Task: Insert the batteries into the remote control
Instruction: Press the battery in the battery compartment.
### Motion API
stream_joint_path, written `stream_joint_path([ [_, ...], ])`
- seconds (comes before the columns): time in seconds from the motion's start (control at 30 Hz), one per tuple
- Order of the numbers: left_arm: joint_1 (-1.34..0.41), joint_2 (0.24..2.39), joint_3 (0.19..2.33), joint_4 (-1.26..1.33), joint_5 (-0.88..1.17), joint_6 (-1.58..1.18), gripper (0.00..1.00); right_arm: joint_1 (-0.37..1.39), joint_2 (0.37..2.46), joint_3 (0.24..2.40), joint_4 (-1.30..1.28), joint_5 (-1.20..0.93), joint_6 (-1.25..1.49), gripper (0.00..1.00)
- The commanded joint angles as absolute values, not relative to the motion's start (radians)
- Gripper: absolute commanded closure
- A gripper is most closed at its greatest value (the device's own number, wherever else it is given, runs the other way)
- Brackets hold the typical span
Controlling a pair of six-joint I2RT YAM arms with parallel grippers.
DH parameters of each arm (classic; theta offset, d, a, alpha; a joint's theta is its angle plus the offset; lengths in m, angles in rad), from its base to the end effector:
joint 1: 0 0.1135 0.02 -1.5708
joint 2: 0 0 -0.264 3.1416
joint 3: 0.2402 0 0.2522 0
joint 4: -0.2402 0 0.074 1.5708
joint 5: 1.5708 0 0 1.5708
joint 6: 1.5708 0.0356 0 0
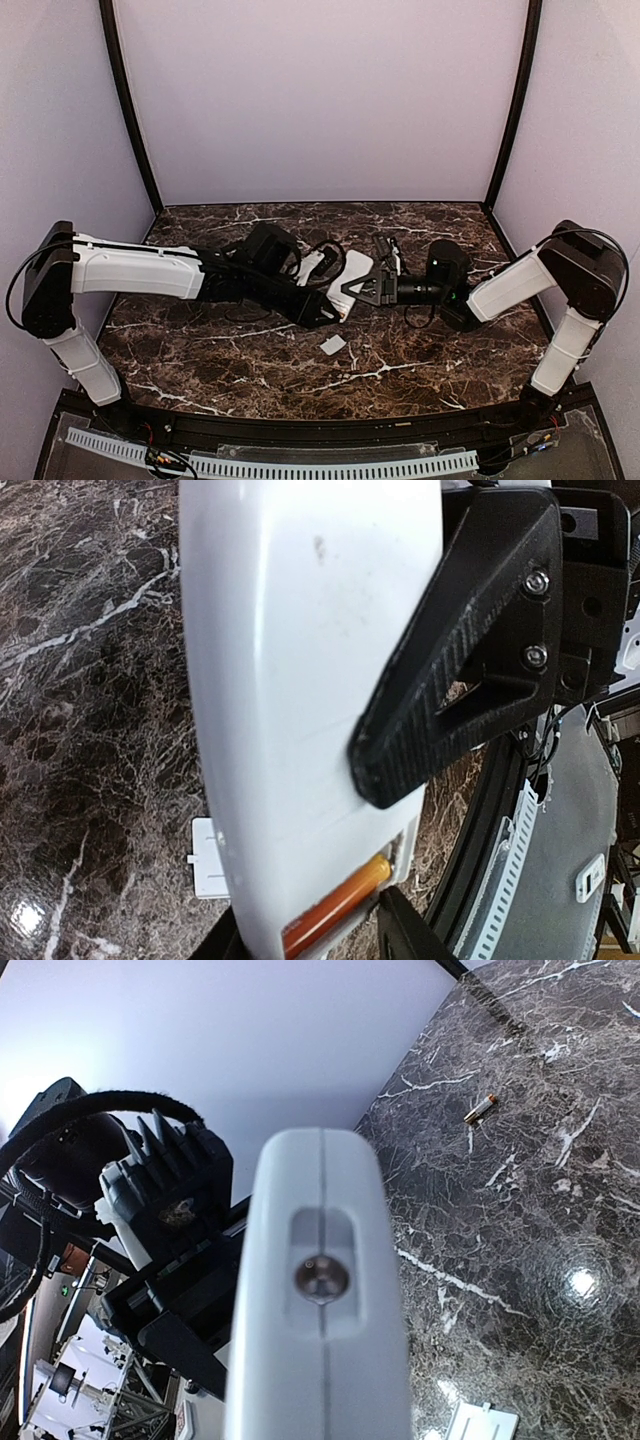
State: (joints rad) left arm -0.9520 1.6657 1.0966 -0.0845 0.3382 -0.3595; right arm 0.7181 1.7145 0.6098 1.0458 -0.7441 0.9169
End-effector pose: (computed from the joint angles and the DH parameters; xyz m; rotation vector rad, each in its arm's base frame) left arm 0.2045 -0.3075 0.2294 0.8948 2.2380 -1.0480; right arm 0.2263 0.2297 0.1770 -0.4939 1.9095 1.7671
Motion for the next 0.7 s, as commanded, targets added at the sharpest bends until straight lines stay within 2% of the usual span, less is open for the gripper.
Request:
stream_joint_path([
  [0.0,-0.954,1.672,1.100,-0.081,0.335,-0.378,0.59,0.739,1.701,0.627,1.103,-0.749,0.923,1.00],
  [0.43,-0.949,1.688,1.089,-0.012,0.354,-0.465,0.57,0.740,1.704,0.619,1.110,-0.748,0.923,1.00],
  [0.53,-0.947,1.694,1.087,-0.012,0.351,-0.471,0.60,0.742,1.703,0.619,1.115,-0.746,0.926,1.00],
  [0.67,-0.947,1.705,1.094,-0.039,0.337,-0.464,0.70,0.742,1.703,0.620,1.115,-0.746,0.927,1.00],
])
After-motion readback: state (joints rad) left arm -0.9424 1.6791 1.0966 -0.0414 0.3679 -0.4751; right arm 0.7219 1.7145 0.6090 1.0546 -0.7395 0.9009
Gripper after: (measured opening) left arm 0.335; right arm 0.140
